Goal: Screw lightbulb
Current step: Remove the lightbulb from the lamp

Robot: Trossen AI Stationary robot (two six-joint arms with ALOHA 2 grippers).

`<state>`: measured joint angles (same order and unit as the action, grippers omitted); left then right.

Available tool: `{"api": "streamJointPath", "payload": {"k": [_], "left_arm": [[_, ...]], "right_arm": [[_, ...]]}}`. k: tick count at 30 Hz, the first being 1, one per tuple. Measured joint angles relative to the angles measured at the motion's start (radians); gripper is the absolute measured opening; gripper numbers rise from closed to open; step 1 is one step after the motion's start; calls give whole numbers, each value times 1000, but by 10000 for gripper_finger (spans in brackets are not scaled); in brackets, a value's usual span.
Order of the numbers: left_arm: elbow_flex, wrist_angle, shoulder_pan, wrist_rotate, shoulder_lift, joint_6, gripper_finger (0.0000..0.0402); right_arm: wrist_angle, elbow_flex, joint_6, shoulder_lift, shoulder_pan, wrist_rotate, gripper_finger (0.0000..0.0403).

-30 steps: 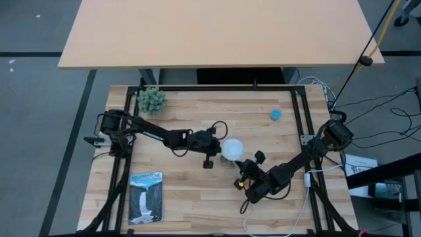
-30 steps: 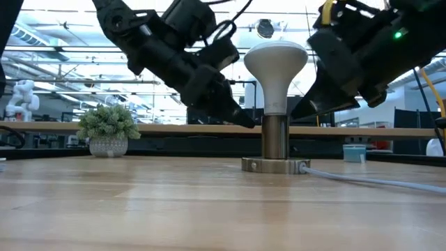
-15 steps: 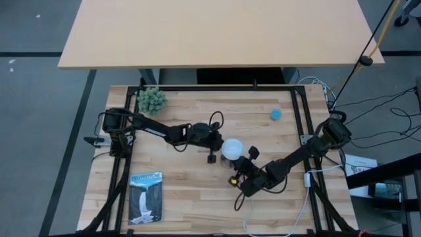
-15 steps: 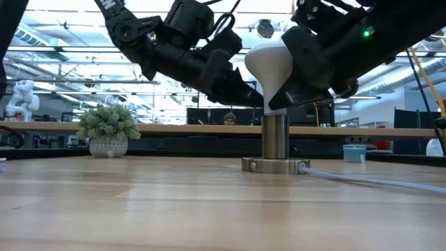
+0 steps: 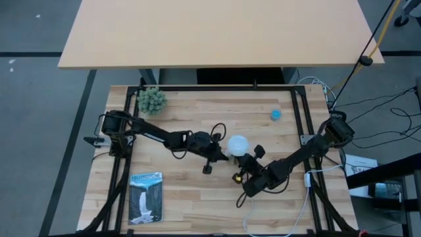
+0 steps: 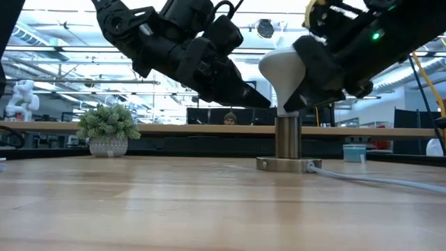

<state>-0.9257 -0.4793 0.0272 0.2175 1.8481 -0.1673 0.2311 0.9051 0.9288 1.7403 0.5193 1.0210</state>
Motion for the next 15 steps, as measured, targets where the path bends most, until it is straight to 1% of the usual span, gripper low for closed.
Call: {"api": "streamJointPath", "payload": {"k": [2, 3, 6, 7, 12, 15], "left_arm": [[0, 14, 4, -1, 0, -8, 0], [0, 33, 4, -23, 0, -15, 0], [0, 78, -10, -140, 0, -21, 0], [0, 74, -20, -156, 0, -22, 0], [0, 23, -75, -162, 0, -22, 0], [0, -14, -103, -121, 0, -25, 0]], "right_arm": [[8, 0, 1, -15, 11, -8, 0], [6, 0, -7, -22, 16, -12, 0], [4, 0, -24, -41, 28, -54, 0], [5, 0, -24, -44, 32, -67, 0], [7, 0, -24, -44, 33, -148, 0], [7, 0, -20, -44, 38, -155, 0]]}}
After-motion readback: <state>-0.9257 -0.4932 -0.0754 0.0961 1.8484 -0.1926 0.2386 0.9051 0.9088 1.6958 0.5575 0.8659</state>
